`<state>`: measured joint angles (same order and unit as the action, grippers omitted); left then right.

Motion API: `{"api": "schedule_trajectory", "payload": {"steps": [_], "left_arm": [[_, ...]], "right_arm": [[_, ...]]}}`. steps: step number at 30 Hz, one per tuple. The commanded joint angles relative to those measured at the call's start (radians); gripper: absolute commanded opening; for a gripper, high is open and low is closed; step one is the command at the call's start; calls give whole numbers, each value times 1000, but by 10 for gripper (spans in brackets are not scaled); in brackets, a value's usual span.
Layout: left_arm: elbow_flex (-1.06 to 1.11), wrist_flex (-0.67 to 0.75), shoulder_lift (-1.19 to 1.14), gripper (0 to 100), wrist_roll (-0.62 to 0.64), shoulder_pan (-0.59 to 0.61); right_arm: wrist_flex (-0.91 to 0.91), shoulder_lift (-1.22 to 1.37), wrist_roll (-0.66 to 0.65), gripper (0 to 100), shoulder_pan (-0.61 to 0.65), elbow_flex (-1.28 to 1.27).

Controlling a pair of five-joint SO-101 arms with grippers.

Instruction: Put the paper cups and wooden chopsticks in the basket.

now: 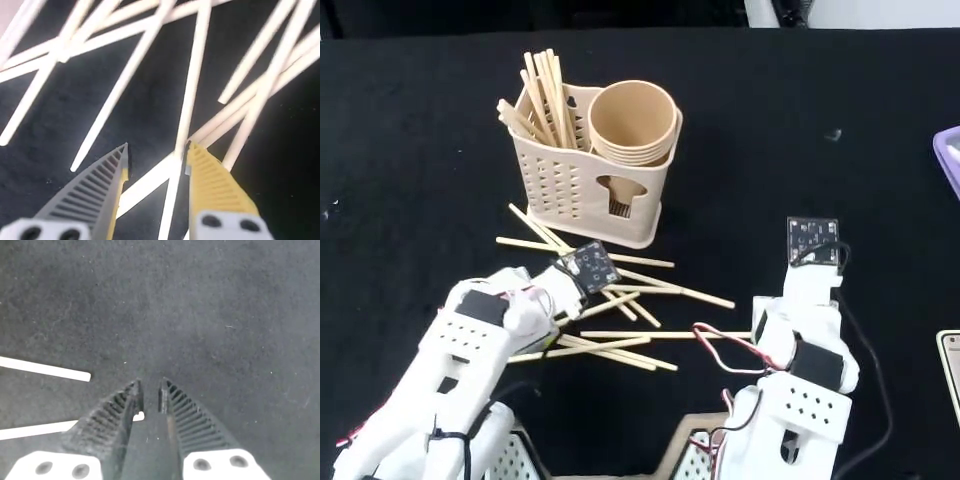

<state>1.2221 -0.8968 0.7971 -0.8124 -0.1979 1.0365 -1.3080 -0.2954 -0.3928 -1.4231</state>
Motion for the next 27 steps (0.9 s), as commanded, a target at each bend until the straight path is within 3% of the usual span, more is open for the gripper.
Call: {"api": "schedule_trajectory", "payload": {"steps": [1,7,22,27], "left_arm": [[19,12,3,192,-8,4],[48,-104,3,192,-51,-102],[45,-34,3,187,-63,-87],[58,-20,3,41,-63,-114]], "right_arm": [[-18,-25,8,70,17,4],[-18,-25,9,70,17,4],[-17,-25,9,70,17,4],[-17,-25,9,70,17,2]]}}
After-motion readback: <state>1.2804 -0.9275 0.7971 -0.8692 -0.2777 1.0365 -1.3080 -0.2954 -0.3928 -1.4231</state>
